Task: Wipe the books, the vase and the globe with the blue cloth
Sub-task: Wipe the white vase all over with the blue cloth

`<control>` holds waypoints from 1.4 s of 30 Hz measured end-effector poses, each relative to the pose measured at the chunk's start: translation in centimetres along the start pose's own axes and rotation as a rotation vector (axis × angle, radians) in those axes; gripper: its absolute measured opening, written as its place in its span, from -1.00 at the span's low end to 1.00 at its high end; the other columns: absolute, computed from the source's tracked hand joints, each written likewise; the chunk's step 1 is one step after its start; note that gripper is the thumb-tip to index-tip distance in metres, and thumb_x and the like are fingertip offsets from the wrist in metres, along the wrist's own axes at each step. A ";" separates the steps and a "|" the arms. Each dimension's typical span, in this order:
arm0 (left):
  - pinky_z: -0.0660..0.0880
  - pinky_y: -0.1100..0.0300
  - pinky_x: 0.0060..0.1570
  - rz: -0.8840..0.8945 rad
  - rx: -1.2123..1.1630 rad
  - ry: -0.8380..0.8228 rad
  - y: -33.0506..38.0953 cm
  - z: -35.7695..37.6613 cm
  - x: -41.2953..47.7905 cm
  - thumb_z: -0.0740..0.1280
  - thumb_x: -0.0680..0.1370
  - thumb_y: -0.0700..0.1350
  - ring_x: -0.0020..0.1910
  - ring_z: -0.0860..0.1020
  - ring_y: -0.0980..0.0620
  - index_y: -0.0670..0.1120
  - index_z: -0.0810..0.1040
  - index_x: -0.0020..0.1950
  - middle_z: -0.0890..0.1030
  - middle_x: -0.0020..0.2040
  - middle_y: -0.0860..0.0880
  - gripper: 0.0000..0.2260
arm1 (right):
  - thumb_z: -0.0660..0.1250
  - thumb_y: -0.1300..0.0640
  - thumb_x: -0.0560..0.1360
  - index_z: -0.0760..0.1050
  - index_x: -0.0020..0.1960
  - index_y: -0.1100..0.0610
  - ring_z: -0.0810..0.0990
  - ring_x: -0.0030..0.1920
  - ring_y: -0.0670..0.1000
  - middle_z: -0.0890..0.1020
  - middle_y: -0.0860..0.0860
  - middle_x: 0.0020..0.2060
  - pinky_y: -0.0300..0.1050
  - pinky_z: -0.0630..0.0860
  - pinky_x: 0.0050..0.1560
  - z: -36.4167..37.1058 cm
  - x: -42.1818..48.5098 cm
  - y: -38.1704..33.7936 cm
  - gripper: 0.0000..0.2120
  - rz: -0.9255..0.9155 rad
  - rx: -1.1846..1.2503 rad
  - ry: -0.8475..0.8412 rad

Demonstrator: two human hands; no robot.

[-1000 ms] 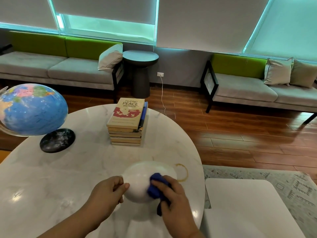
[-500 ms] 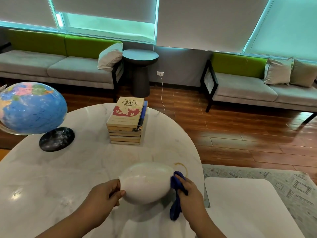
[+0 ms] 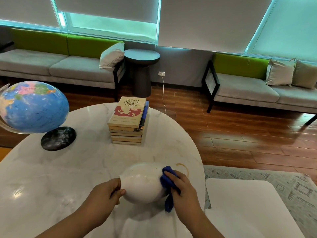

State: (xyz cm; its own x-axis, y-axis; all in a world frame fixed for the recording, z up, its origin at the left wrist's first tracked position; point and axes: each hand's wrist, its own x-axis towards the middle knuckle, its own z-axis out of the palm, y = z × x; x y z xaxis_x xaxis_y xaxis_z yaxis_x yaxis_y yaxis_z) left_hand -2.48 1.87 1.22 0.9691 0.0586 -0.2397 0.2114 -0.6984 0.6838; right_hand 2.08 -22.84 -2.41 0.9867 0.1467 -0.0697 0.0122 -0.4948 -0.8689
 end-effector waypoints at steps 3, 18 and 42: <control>0.54 0.24 -0.17 -0.001 0.008 -0.002 0.0 -0.1 0.1 0.28 0.59 -0.13 -0.27 0.57 0.22 -0.08 0.46 -0.18 0.59 -0.29 -0.03 -0.85 | 0.21 0.37 0.53 0.48 0.20 -0.23 0.43 0.20 -0.25 0.44 -0.31 0.21 -0.36 0.25 0.37 -0.4 0.6 1.0 -0.49 0.058 0.006 0.015; 0.38 0.32 -0.30 0.102 0.109 -0.006 0.6 -0.6 0.4 0.28 0.59 -0.08 -0.33 0.47 0.12 -0.01 0.37 -0.25 0.55 -0.31 -0.01 -0.77 | 0.15 0.36 0.54 0.46 0.32 -0.10 0.38 0.33 -0.03 0.43 -0.12 0.35 -0.28 0.21 0.37 -2.7 2.4 1.7 -0.51 0.119 -0.140 -0.057; 0.32 0.31 -0.34 0.145 0.123 0.095 4.3 0.3 0.1 0.26 0.60 -0.03 -0.40 0.39 0.11 0.01 0.29 -0.31 0.43 -0.41 0.04 -0.70 | 0.26 0.32 0.54 0.30 0.24 -0.34 0.30 0.19 -0.41 0.25 -0.37 0.18 -0.37 0.24 0.34 0.8 -2.8 -2.5 -0.43 0.005 0.037 0.090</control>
State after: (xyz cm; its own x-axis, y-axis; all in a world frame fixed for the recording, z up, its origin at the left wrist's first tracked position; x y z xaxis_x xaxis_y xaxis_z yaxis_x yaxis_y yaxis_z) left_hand -1.55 -1.41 3.95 0.9971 0.0144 -0.0749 0.0576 -0.7861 0.6153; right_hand -0.85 -21.28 -0.43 0.9974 0.0654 -0.0312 0.0027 -0.4632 -0.8862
